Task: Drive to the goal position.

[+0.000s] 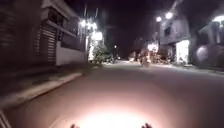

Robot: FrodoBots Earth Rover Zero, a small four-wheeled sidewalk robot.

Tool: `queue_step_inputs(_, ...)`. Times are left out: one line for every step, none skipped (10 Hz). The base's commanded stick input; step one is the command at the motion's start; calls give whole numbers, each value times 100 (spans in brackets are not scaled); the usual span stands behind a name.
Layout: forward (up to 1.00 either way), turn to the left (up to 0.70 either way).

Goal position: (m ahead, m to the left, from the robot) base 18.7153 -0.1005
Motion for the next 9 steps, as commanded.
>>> queue_step_inputs(70, -35)
queue_step_inputs(70, -15)
queue_step_inputs(70, 0)
queue_step_inputs(70, 0)
queue_step_inputs(70, 0)
queue_step_inputs(70, 0)
queue_step_inputs(70, 0)
queue_step_inputs(70, 0)
queue_step_inputs(70, 0)
